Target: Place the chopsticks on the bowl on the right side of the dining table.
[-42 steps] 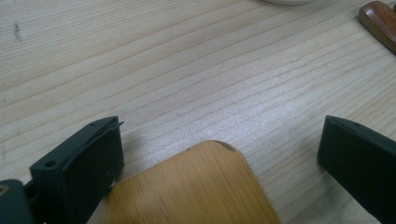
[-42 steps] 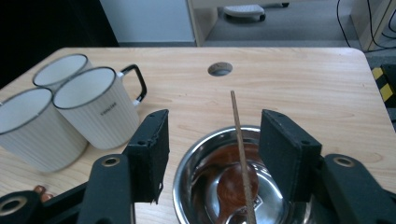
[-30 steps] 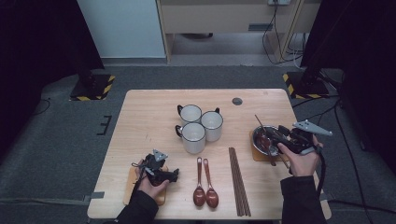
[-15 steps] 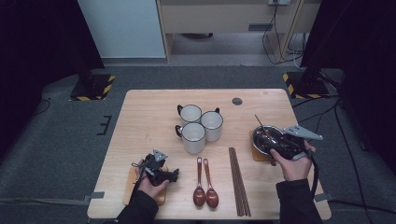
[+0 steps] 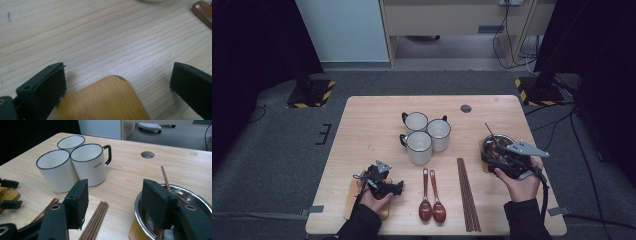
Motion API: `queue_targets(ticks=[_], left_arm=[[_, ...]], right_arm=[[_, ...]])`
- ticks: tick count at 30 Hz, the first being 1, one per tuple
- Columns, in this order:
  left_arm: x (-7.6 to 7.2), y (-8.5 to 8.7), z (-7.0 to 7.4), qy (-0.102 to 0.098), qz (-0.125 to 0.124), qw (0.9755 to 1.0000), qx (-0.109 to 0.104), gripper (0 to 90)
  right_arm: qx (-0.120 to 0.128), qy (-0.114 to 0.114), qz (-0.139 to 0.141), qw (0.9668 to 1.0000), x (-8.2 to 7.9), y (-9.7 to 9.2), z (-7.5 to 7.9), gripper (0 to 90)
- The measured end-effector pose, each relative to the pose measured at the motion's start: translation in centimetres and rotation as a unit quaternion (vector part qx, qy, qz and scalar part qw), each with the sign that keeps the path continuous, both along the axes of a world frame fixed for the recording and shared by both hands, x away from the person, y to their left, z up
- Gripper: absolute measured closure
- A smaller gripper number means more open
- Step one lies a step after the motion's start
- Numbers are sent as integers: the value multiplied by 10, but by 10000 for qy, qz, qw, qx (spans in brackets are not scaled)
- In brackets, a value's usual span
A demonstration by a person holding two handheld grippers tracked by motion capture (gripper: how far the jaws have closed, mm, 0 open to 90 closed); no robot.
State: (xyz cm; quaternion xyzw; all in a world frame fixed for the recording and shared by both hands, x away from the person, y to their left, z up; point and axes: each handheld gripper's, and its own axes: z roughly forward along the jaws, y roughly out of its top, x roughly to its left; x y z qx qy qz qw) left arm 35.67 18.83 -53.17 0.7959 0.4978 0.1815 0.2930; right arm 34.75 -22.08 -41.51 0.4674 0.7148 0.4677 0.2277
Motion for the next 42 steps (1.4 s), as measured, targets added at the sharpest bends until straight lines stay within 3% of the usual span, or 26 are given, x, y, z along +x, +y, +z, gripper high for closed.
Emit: queue_targets(ticks=[30, 42], left_arm=[[0, 0, 0, 1, 0, 10000, 0, 0], [0, 0, 0, 0, 0, 10000, 1, 0]], right_arm=[[-389, 503, 289, 9976, -14, 21, -43, 503], [-522, 845, 470, 9939, -15, 30, -64, 548]])
